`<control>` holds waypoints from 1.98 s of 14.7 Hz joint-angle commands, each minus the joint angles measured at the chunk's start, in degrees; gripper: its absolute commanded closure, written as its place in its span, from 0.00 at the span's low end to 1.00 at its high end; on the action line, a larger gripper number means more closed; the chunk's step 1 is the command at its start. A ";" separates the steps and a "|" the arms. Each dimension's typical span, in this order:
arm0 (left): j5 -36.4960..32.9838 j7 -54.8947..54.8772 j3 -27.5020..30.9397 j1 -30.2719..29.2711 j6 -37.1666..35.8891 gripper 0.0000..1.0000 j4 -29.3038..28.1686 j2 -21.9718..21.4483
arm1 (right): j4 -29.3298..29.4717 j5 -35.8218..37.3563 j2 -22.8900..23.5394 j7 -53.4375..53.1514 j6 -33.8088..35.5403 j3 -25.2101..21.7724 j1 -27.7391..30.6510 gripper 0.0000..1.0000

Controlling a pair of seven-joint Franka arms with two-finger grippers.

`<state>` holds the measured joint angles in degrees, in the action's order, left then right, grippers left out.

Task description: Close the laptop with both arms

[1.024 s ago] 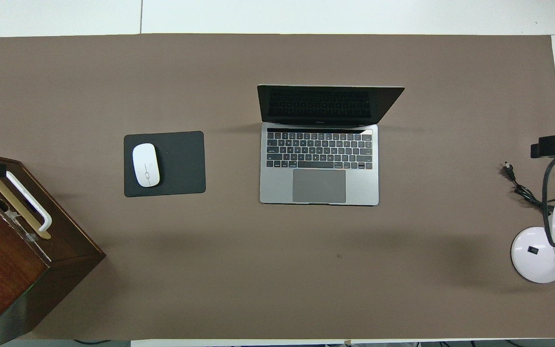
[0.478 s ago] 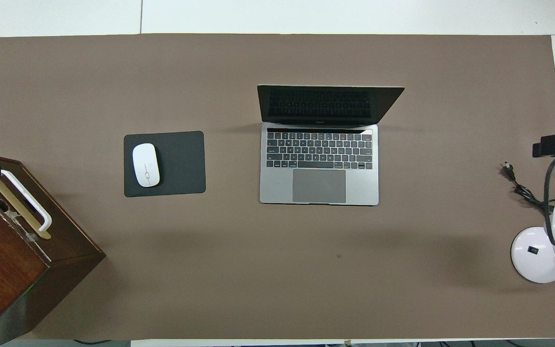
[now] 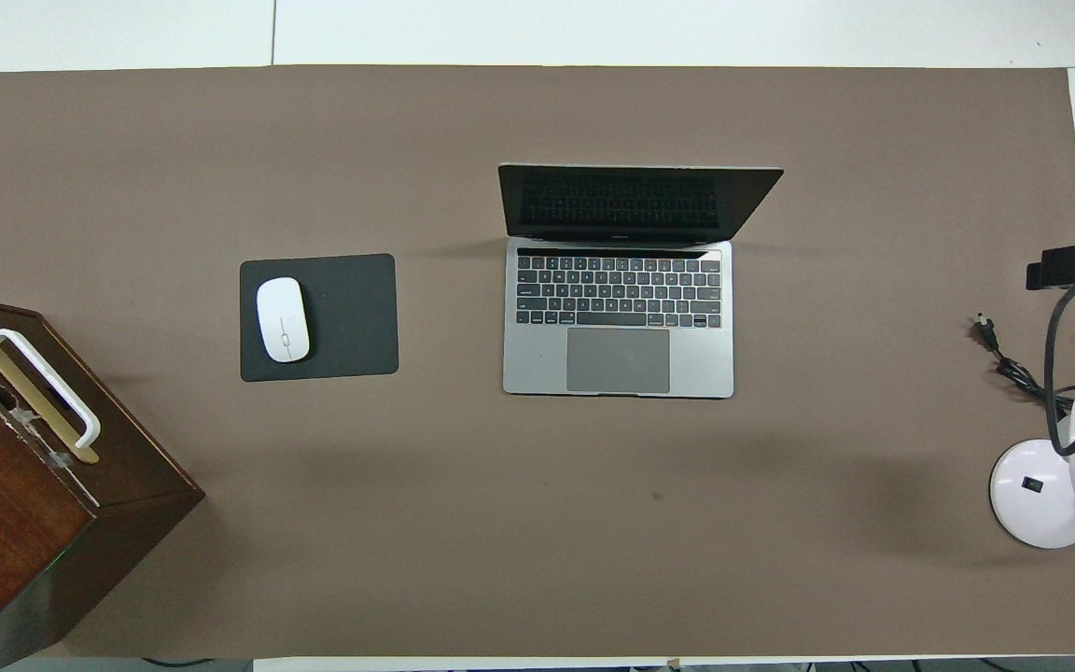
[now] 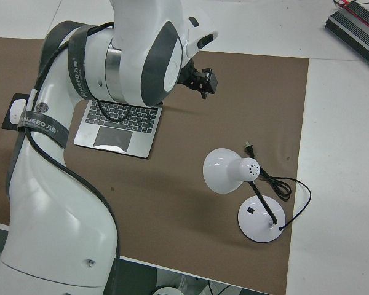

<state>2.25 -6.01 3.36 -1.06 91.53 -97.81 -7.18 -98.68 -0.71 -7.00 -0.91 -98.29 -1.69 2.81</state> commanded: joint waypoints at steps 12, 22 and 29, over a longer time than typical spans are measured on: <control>-0.84 0.39 -0.98 2.46 15.14 1.00 -6.42 -1.35 | -0.11 1.15 0.14 2.32 -1.64 0.46 0.97 0.01; -0.49 2.32 -0.98 10.72 34.58 1.00 -22.07 -7.59 | 0.59 2.55 0.75 4.25 -1.90 0.46 2.20 0.01; -0.49 4.60 -0.98 15.73 44.60 1.00 -29.37 -10.40 | 8.49 4.05 8.48 5.92 -4.53 0.37 2.99 0.11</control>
<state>2.25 -2.96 1.69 12.76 132.55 -123.16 -14.75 -93.76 2.32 -1.64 3.14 -102.06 -1.88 4.59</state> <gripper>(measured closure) 0.991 0.079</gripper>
